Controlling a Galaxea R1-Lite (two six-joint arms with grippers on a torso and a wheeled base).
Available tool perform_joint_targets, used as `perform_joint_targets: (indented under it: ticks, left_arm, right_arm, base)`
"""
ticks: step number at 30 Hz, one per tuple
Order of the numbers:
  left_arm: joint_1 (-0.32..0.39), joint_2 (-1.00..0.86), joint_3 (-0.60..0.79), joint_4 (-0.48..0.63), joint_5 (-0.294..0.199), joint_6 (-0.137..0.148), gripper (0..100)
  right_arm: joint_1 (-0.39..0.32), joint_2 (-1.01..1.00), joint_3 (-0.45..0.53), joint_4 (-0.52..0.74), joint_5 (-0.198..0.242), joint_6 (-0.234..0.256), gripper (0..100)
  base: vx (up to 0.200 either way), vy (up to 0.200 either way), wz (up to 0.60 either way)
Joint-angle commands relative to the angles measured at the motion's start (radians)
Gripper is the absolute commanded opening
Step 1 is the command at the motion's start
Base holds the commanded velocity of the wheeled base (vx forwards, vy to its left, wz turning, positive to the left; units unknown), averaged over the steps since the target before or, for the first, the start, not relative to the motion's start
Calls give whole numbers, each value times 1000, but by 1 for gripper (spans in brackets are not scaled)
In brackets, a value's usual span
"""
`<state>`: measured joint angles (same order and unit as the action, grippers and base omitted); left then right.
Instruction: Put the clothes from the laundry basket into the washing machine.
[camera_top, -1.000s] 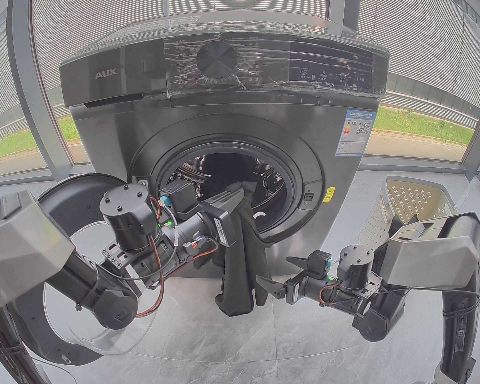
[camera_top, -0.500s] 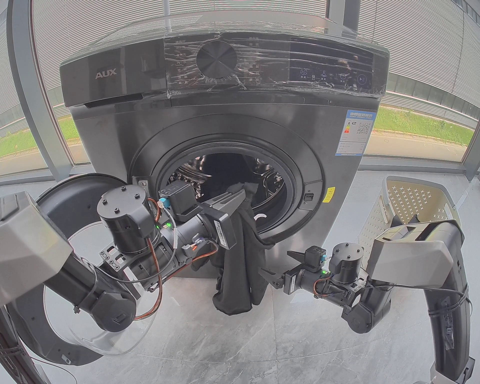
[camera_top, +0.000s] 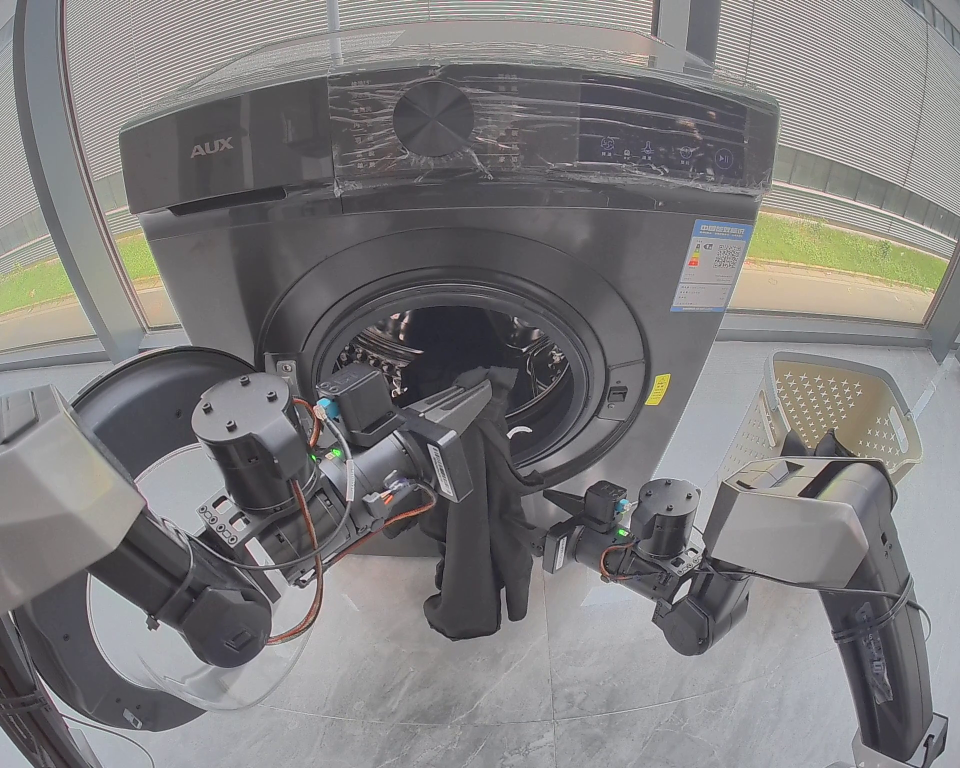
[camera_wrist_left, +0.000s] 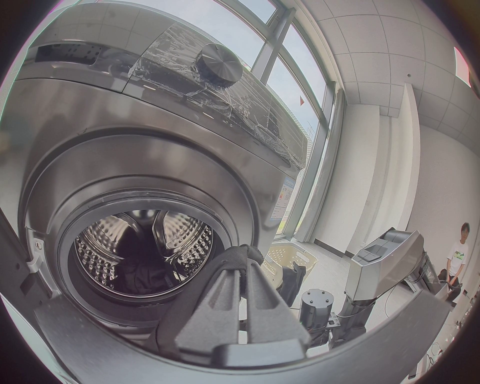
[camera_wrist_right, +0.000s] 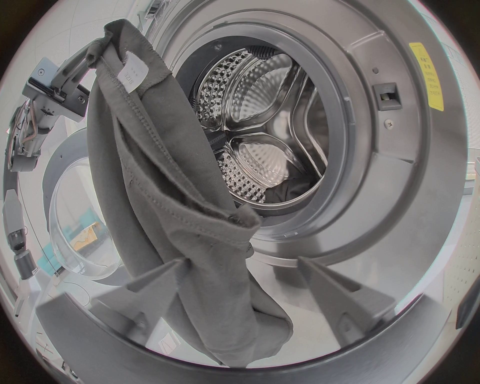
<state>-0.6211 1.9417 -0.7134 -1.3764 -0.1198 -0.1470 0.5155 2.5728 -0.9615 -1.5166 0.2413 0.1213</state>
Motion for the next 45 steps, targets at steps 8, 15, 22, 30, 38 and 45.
perform_joint_targets:
  ticks: [8, 15, 22, 30, 38, 45]
  left_arm:
    - [11, -7, 20, -7, 0, 0, 0]
    - [24, -6, 35, -12, 11, -3, 0]
    - [38, -47, 103, -12, 12, 0, 0]
    - [52, -205, 226, -12, -12, -2, 0]
    - [89, -250, 259, -12, -52, -6, 0]
    - [92, -242, 285, -13, -38, 1, 0]
  right_arm:
    - [14, 0, 6, -31, 7, 1, 0]
    - [-5, -158, 162, -31, -19, -29, 0]
    - [-37, -381, 363, -31, -80, -34, 0]
    - [-28, -629, 507, -28, -77, -40, 0]
    - [11, -717, 521, -30, -83, -40, 0]
    - [31, -711, 455, -31, -89, -34, 0]
  base:
    - [0, 0, 0]
    - [0, 0, 0]
    - [0, 0, 0]
    - [0, 0, 0]
    - [0, 0, 0]
    - [0, 0, 0]
